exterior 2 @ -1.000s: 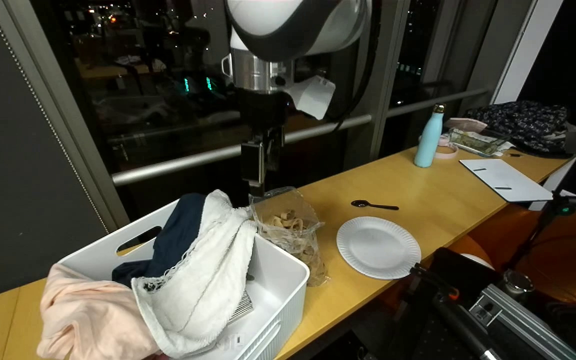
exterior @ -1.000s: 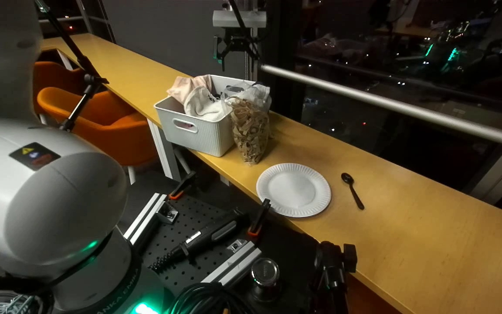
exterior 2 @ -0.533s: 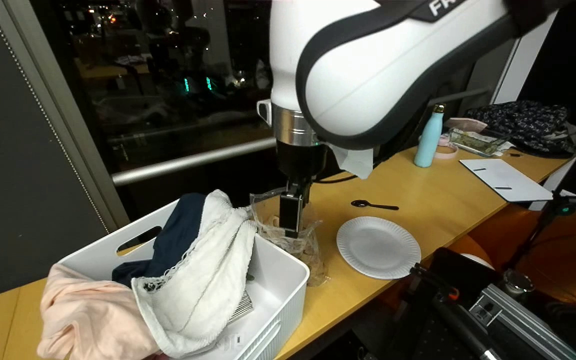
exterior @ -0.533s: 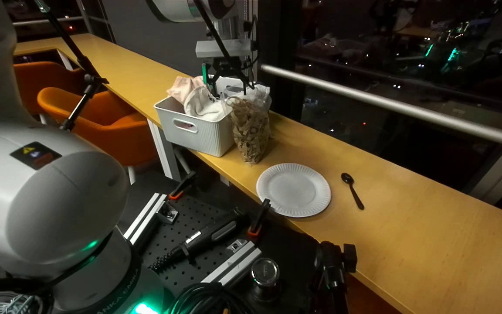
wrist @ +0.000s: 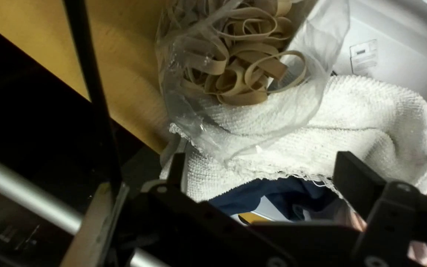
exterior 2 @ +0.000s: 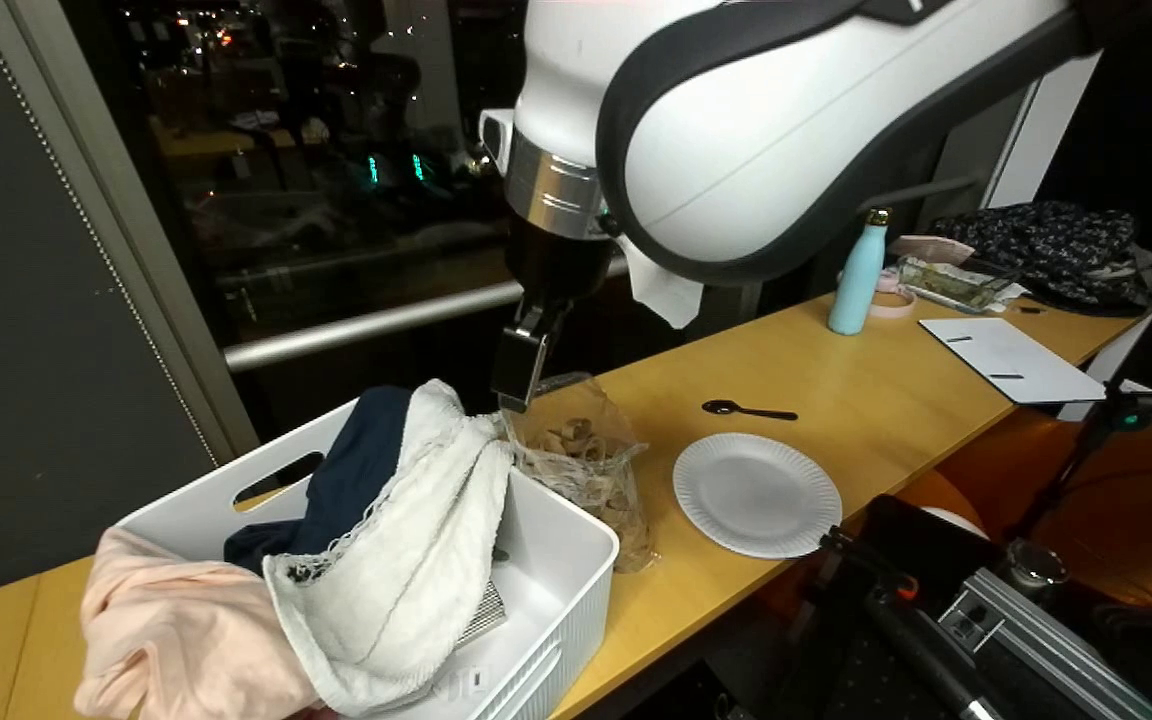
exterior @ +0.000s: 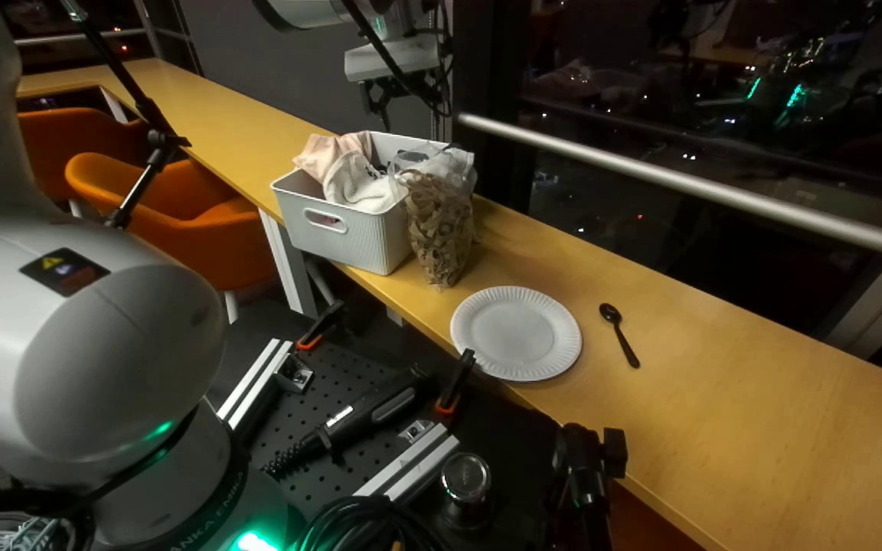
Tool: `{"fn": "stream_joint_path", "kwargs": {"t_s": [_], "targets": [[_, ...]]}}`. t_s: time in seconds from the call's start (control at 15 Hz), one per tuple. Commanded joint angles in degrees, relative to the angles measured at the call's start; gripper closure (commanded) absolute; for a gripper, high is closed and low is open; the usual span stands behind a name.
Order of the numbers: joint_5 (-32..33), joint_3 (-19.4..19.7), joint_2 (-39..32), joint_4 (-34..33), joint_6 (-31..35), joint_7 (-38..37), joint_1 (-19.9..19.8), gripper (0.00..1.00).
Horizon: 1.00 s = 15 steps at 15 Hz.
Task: Put some rubber bands on the white plate.
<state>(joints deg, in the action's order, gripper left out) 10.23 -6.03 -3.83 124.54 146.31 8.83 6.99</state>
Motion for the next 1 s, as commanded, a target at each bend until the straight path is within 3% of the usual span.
{"fn": "stream_joint_path", "kwargs": {"t_s": [0.0, 0.07, 0.2, 0.73, 0.93], "targets": [[0.2, -0.3, 0.9, 1.1, 1.1, -0.6, 0.0, 0.0], [-0.2, -0.2, 1.1, 1.8, 1.5, -0.3, -0.1, 0.25], [-2.0, -0.2, 0.7, 2.2, 1.3, 1.0, -0.4, 0.32], [-4.9, 0.3, -3.9, 1.1, 1.1, 5.1, -2.6, 0.95], [-5.8, 0.1, -6.8, -1.0, -0.6, 6.8, -3.3, 1.0]]}}
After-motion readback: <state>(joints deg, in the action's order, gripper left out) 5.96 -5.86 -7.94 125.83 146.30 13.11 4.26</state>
